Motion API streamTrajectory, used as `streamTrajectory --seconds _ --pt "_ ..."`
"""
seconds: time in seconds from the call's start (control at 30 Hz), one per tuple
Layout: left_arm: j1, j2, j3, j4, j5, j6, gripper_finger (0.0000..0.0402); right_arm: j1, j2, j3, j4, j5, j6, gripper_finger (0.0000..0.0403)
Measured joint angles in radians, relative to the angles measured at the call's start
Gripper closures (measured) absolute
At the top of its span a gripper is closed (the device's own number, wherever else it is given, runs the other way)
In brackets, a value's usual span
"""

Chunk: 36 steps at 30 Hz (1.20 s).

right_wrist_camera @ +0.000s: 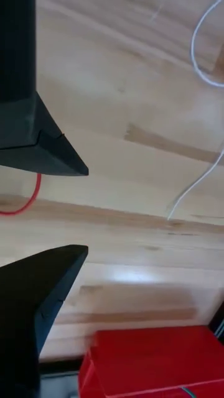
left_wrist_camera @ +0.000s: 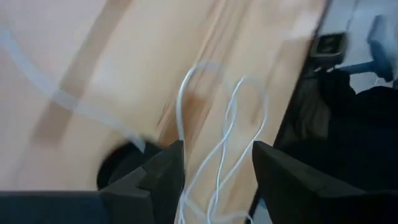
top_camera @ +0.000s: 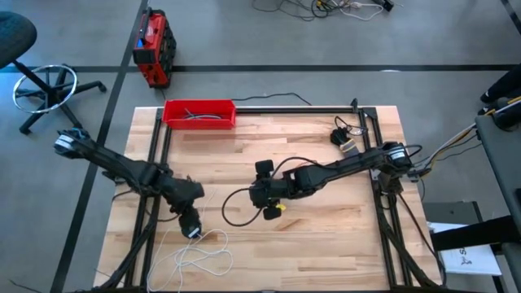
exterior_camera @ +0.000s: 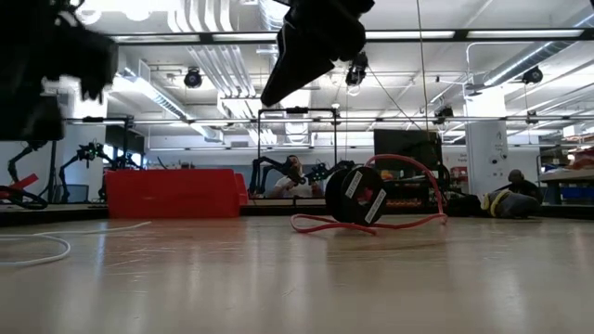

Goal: Coil cords
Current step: Coil the white wire onto the black spool

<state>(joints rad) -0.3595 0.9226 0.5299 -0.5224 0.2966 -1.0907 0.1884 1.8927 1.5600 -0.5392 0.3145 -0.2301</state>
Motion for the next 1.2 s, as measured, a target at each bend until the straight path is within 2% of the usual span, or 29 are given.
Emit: streamTrajectory --seconds 0.17,0.47,0.67,0.77,0.93,1.07,1.2 --pt "0.0 -0.001 -0.073 0.001 0.054 -0.14 0.0218 -0.024 0.0 0.0 0.02 0.0 -0.084 0.0217" --pt "0.0 -0.002 -0.128 0.003 0.054 -0.168 0.0241 -0.062 0.0 0.0 0.142 -0.022 -0.17 0.0217" --pt "0.0 -0.009 -0.116 -0.031 0.057 -0.03 0.0261 -0.08 0.003 0.0 0.201 -0.145 -0.19 0.0217" --pt "0.006 -0.018 -0.122 -0.038 0.102 0.043 0.0276 -0.086 0.005 -0.001 0.216 -0.183 -0.19 0.0217" --pt "0.04 -0.049 -0.164 -0.042 0.157 0.093 0.0294 -0.087 0.006 -0.009 0.226 -0.193 -0.167 0.0217" --pt "0.109 -0.084 -0.22 -0.032 0.18 0.103 0.0303 -0.087 0.018 -0.009 0.244 -0.193 -0.154 0.0217" --pt "0.175 -0.117 -0.284 0.073 0.226 0.101 0.0314 -0.086 0.034 -0.011 0.242 -0.202 -0.111 0.0217"
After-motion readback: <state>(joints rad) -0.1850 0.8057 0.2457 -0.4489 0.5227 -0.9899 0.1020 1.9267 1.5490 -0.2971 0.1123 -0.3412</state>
